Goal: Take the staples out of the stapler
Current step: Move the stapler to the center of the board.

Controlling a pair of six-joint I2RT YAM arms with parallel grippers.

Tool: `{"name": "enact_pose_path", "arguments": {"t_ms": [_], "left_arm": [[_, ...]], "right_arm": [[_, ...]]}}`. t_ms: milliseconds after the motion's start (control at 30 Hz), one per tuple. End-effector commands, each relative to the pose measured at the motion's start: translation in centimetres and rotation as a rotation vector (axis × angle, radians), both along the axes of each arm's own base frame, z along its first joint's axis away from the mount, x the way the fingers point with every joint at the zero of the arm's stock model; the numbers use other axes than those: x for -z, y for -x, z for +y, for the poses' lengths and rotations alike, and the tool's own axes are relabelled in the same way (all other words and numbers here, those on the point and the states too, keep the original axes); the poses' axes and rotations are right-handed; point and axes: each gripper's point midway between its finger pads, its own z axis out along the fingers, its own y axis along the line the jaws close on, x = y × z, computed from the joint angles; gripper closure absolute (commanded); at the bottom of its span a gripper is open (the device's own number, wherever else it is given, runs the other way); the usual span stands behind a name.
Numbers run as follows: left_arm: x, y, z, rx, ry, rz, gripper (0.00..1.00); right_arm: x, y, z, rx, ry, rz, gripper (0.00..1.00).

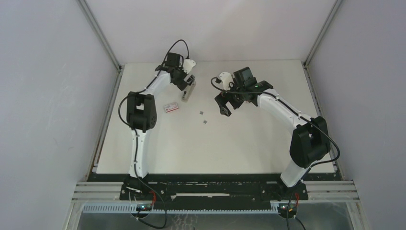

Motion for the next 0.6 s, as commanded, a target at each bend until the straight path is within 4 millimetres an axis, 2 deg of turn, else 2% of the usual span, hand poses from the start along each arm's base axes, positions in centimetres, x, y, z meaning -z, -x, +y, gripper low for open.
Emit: {"name": "enact_pose_path", "arguments": {"t_ms": [0,167,333,400,567], "left_arm": [[-5.5,1.2,-3.3,0.072,0.108,-0.058,0.00],[-6.1,1.3,-4.6,0.068,0.116,-0.075,0.00],[-8.2,-0.8,-2.7,-0.159,0.098,-0.166,0.00],[-9.2,-0.9,-2.4,-0.210,0.121,-0.160,0.00],[-11.6,1.3,-4.5,-0.226,0.302,-0.111,0.00]], "right_arm": [[-2.5,0.2,0.4,-0.026,-0.030,-0.070,0.00],[-2.8,0.3,0.3,-0.026,-0.035,-0.078,0.00],[-3.0,0.3,0.2,-0.023,-0.036,-0.085,0.00],[-3.1,0.3,0.2,-0.025,-0.037,-0.089,0.00],[-3.3,0.2,0.1,-0.014,-0.036,-0.098,0.00]]}}
